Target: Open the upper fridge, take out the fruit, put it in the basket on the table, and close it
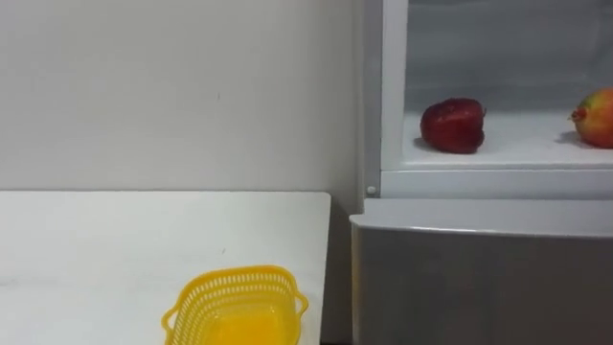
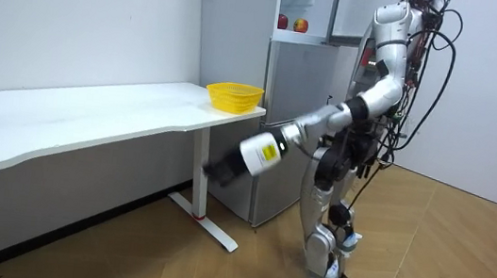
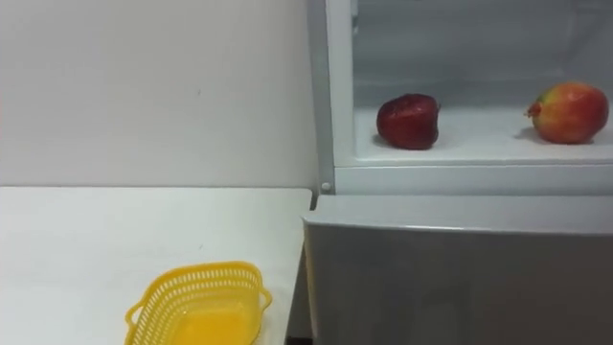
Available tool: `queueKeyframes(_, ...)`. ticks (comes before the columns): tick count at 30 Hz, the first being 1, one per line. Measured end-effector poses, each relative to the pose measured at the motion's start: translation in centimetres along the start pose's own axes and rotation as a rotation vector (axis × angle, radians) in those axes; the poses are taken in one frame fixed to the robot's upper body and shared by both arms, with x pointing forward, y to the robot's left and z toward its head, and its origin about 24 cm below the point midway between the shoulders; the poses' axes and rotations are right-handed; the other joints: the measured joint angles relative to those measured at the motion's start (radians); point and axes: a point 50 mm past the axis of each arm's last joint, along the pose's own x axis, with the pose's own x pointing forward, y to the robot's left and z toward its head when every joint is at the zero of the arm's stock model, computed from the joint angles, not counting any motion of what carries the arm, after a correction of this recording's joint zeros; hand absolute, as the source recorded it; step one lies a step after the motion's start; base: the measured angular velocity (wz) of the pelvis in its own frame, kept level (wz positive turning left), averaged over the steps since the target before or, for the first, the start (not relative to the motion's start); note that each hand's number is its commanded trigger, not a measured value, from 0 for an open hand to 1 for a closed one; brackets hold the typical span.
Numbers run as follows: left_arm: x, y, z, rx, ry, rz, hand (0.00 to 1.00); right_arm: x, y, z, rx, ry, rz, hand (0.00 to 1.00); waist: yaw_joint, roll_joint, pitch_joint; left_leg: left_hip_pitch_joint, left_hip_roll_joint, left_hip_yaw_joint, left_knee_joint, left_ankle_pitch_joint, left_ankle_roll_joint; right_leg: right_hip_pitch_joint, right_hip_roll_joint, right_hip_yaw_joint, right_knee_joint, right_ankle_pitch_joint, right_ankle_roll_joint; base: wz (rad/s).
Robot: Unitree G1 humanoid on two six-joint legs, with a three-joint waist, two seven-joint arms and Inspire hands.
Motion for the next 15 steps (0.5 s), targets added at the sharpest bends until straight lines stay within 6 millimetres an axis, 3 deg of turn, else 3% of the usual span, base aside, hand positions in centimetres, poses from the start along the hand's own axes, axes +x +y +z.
queueKeyframes(4,-0.7,1.1,-4.4,0.069,0.177,0.002,0.0,0.0,0.0,0.2,0.0,-0.01,0.015,0.0,-0.004,0.003,-0.0008,0.001,0.0,0.005,-0.001,0.0,0.0,0.003,-0.002,0.001,0.0,0.0,0.0,0.0)
queueKeyframes(8,-2.7,1.9,-9.4,0.204,0.392,-0.057,0.0,0.0,0.1,0.3,-0.001,-0.011,0.032,0.0,-0.021,0.011,-0.0025,-0.002,-0.002,0.009,0.0,0.0,0.0,0.006,-0.006,-0.013,-0.006,0.0,0.002,0.07)
queueKeyframes(11,-4.0,1.9,-11.7,0.26,0.497,-0.099,0.0,0.1,0.2,0.5,0.002,-0.009,0.036,0.0,-0.027,0.013,-0.0029,0.002,-0.002,0.015,-0.001,0.0,0.0,0.003,-0.007,-0.012,0.004,-0.003,0.002,-0.02)
queueKeyframes(15,-4.6,1.1,-13.0,0.36,0.567,-0.179,0.0,0.1,0.3,0.7,-0.005,-0.014,0.031,0.0,-0.029,0.007,-0.0033,0.011,-0.001,0.017,-0.003,0.0,0.0,0.008,-0.006,-0.01,0.006,-0.004,0.002,0.0)
